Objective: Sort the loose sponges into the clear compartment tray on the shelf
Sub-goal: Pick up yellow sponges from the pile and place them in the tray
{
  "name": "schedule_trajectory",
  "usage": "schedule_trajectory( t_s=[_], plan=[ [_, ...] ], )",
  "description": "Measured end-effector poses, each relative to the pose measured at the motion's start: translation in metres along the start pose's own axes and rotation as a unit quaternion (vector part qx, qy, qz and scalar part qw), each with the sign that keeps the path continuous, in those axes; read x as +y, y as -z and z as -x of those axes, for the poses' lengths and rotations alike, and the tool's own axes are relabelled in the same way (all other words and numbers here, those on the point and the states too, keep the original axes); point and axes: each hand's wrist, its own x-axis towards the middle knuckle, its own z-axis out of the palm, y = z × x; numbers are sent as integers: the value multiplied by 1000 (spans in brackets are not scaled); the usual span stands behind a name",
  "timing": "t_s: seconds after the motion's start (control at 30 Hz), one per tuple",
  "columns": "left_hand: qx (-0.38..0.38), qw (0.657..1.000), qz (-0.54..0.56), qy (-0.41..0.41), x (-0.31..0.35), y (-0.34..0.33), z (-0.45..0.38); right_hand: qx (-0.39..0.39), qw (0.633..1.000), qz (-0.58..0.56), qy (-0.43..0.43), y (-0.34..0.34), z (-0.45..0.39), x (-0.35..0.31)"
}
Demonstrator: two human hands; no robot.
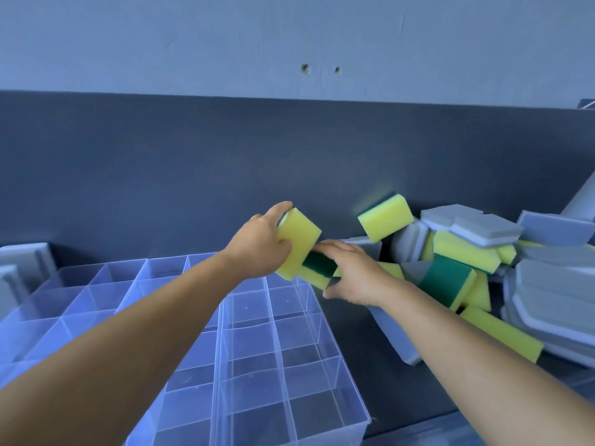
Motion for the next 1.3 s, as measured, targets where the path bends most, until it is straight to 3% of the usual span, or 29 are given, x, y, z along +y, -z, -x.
schedule_trajectory(
  t_s=[0.2, 0.4, 0.67, 1.03, 1.3],
  plan=[
    [20, 999, 33, 10, -2, 3, 4, 134, 990, -18, 44, 7, 5, -1],
    [86, 994, 59, 8, 1, 22, 13, 212, 971, -103, 38, 28, 12, -14],
    [106, 994, 11, 18, -40, 74, 50, 202, 965, -131, 101, 40, -1, -89],
    [172, 980, -79, 61, -142, 172, 86, 157, 961, -201, 103, -11, -62, -205],
    [121, 982, -122, 81, -203, 205, 79, 147, 970, -178, 79, -55, -103, -259]
  ],
)
